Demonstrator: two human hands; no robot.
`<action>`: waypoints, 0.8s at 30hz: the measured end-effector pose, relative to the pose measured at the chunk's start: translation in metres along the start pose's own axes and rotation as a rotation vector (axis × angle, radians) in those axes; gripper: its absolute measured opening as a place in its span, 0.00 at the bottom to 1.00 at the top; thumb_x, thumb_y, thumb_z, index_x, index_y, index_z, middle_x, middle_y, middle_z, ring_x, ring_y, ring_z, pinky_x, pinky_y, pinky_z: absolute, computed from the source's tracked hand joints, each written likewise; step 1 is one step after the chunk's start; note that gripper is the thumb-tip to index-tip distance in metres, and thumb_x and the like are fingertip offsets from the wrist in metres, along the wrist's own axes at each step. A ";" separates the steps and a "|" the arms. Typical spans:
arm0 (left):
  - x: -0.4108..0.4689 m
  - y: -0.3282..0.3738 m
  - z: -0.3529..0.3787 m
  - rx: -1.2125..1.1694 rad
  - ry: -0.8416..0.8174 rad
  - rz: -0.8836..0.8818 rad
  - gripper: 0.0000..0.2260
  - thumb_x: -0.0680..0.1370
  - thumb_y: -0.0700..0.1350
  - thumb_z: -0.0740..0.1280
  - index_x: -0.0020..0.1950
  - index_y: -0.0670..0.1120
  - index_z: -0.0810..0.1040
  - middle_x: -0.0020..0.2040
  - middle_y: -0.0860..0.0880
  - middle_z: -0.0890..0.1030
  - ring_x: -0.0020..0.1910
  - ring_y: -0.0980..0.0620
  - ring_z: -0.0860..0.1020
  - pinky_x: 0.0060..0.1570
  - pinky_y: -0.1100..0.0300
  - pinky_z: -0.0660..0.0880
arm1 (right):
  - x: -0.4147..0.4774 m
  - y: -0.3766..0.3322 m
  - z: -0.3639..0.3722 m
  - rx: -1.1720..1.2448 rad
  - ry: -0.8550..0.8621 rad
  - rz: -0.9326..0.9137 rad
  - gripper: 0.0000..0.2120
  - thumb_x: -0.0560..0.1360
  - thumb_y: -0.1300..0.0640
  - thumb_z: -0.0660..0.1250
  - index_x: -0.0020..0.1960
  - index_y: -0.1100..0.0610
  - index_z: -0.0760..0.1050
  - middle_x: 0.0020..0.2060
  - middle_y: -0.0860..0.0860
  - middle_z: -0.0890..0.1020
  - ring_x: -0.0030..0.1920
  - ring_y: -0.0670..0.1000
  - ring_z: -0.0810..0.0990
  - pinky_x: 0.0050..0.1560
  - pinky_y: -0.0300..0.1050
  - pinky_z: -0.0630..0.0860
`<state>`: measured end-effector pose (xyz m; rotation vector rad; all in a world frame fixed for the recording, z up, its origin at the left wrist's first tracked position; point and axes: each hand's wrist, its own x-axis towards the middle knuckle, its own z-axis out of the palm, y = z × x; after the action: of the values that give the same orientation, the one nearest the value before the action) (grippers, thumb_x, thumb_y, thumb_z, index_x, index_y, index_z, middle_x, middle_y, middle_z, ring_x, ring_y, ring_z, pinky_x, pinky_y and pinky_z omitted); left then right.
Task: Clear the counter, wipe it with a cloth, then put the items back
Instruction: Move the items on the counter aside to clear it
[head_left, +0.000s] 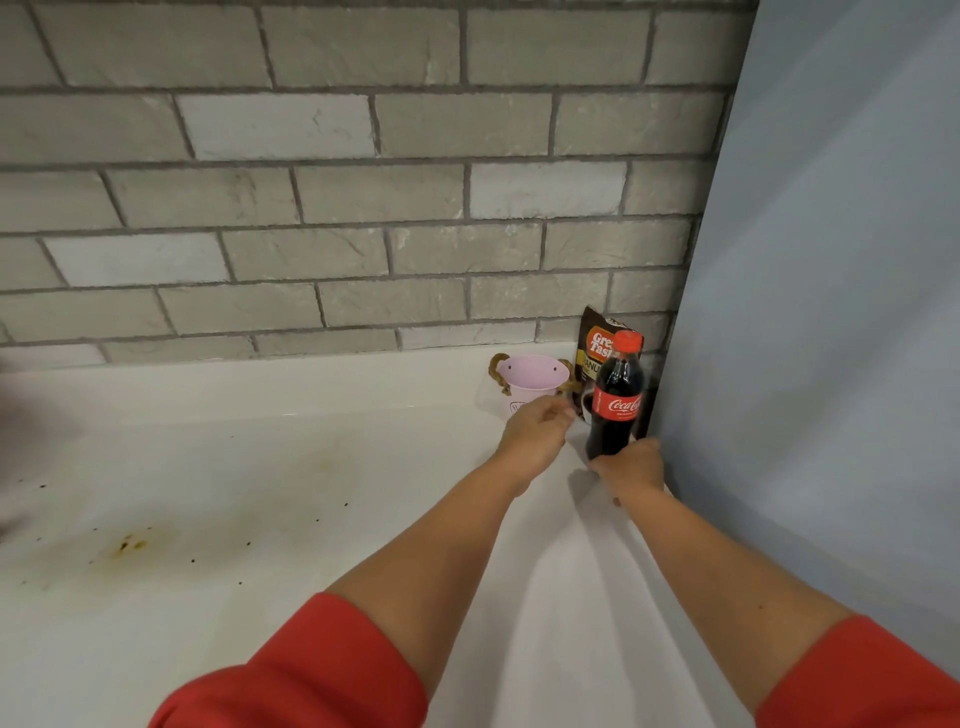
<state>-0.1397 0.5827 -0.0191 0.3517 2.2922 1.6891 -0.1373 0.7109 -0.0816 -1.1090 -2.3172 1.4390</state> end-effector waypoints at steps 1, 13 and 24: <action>-0.004 -0.002 -0.006 0.002 0.014 0.001 0.14 0.80 0.44 0.59 0.65 0.45 0.73 0.63 0.45 0.75 0.56 0.47 0.76 0.53 0.58 0.71 | -0.007 -0.003 0.002 0.027 -0.027 0.055 0.29 0.70 0.61 0.71 0.66 0.64 0.62 0.59 0.62 0.75 0.52 0.62 0.78 0.48 0.55 0.79; -0.072 -0.043 -0.132 0.114 0.228 0.044 0.12 0.77 0.38 0.60 0.58 0.42 0.76 0.44 0.47 0.77 0.37 0.49 0.77 0.35 0.65 0.69 | -0.121 -0.064 0.086 -0.065 -0.370 -0.088 0.05 0.72 0.65 0.65 0.38 0.62 0.70 0.32 0.59 0.78 0.25 0.54 0.73 0.26 0.37 0.67; -0.162 -0.114 -0.305 0.424 0.448 -0.038 0.12 0.77 0.39 0.60 0.57 0.45 0.78 0.45 0.47 0.78 0.38 0.48 0.75 0.41 0.60 0.73 | -0.264 -0.107 0.208 -0.163 -0.540 -0.307 0.03 0.71 0.65 0.62 0.42 0.61 0.74 0.33 0.56 0.78 0.26 0.53 0.73 0.25 0.37 0.66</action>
<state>-0.1016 0.2210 -0.0303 0.0023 2.9656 1.3545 -0.1124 0.3611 -0.0424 -0.3822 -2.8467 1.5920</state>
